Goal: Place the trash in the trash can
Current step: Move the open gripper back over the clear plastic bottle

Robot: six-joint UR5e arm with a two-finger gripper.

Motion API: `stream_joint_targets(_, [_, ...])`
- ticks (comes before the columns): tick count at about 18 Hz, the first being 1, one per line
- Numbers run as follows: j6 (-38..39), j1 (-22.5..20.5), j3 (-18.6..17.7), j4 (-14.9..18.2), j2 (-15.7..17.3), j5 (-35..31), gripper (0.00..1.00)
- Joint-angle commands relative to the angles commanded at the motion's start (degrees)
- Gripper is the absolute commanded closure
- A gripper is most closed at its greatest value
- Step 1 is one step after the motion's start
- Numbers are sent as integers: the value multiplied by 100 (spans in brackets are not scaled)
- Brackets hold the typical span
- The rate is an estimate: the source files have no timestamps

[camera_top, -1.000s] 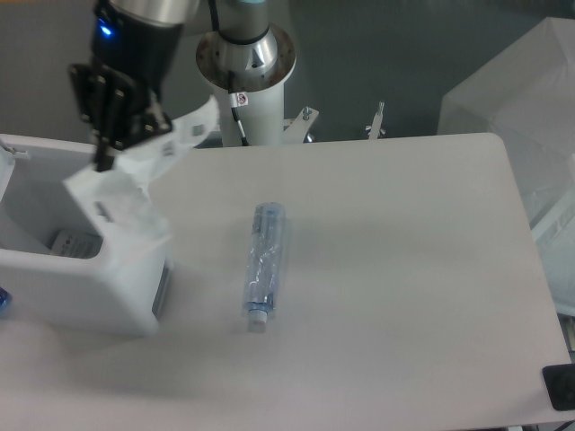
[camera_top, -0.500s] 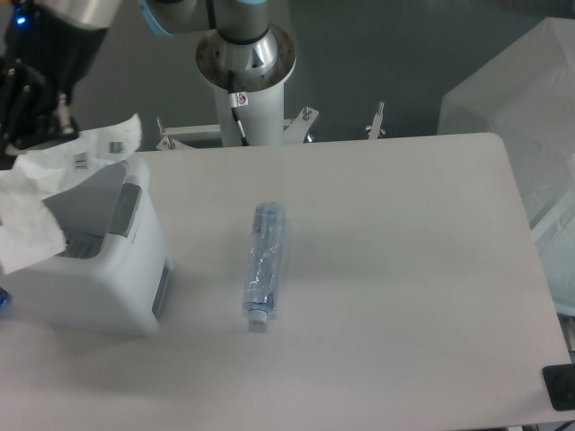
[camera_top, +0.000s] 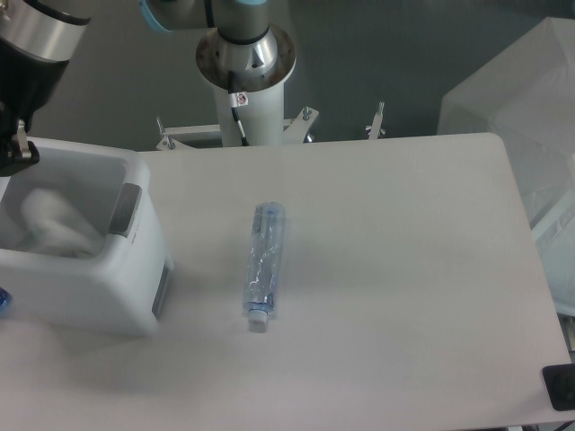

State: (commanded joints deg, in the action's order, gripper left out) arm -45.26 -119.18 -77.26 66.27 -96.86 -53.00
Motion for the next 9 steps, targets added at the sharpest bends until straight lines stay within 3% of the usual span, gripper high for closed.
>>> stream_joint_targets(2, [35,-18,0,35,9,-140,41])
stream_joint_targets(3, [53,-61,-26,53,-8,-297,25])
stream_joint_targets(4, [122,-436,-226,70,18,-577,0])
stream_joint_targets(9, [790,-1325,-597,88,44,-607,0])
